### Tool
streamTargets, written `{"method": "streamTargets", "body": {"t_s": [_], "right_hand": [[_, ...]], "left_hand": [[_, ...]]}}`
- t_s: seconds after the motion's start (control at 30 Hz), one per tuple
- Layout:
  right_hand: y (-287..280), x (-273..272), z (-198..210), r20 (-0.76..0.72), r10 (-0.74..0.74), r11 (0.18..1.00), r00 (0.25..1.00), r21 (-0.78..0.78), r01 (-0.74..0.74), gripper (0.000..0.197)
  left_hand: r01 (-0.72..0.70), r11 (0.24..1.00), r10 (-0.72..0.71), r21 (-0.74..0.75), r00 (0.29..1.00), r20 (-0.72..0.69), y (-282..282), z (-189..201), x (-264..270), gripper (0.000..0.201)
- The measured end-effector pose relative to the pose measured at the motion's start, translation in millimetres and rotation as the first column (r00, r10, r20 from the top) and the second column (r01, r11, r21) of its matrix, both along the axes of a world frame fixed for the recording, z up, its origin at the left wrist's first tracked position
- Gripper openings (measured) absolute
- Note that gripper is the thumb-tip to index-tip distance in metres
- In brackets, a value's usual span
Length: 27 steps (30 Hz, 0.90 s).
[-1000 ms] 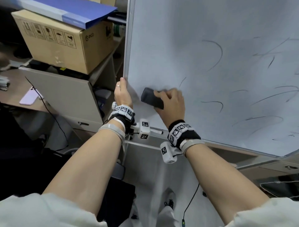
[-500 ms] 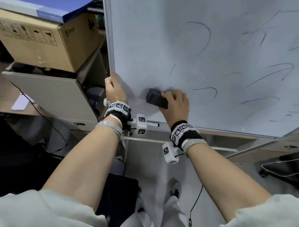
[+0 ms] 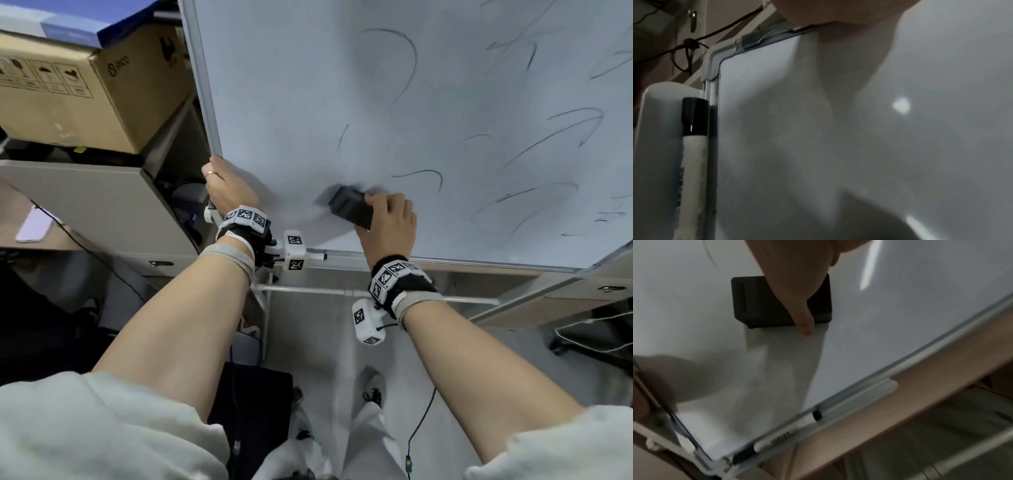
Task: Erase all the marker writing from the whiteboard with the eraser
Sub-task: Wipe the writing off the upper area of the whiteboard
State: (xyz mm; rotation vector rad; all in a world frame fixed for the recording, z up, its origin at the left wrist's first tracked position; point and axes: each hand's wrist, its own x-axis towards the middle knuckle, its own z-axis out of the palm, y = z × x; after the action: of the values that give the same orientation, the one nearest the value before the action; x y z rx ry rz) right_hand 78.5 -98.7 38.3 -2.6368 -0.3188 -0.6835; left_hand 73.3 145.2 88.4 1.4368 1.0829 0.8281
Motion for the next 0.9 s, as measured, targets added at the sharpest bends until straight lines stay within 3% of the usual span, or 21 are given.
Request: {"method": "streamTargets", "body": {"t_s": [0.13,0.23,0.43,0.6,0.7,0.77,0.9], "right_hand": [[5.2,-7.0,-23.7,-0.04,0.034,0.998,0.999,-0.055,-0.036,0.05],[9.5,-8.8,-14.5,0.005,0.085,0.996,0.996,-0.039,-0.085,0.048],[25.2,8.4,64.0,0.181,0.161,0.987,0.97,-0.03,-0.158,0.061],[17.6,29.7,125.9,0.346,-0.002,0.996,0.938,0.089,-0.031,0.057],[16.1,34.0,139.8,0.37,-0.023,0.995,0.929,0.095,-0.013,0.058],[16.4,30.6,132.1,0.369,0.049,0.997,0.928,0.038,-0.067,0.061],[16.6,22.1,97.9,0.276,0.294,0.946,0.915,-0.22,-0.238,0.071]], "left_hand": [[-0.003,1.0,0.003,0.013,1.0,-0.015,3.8,-0.2,-2.0,0.042],[0.002,1.0,-0.002,-0.019,1.0,-0.012,4.4,2.3,-5.0,0.041],[0.006,0.999,-0.007,-0.032,0.999,-0.046,-1.1,22.2,-10.7,0.04],[-0.064,0.986,0.051,0.152,0.995,0.085,-5.1,74.6,7.1,0.037],[-0.107,0.986,0.095,0.124,0.99,0.1,-5.1,102.4,21.3,0.041],[-0.128,0.983,0.126,0.128,0.992,0.021,-2.7,102.2,25.4,0.048],[-0.109,0.983,0.108,0.151,0.994,0.013,4.3,91.1,32.0,0.052]]}}
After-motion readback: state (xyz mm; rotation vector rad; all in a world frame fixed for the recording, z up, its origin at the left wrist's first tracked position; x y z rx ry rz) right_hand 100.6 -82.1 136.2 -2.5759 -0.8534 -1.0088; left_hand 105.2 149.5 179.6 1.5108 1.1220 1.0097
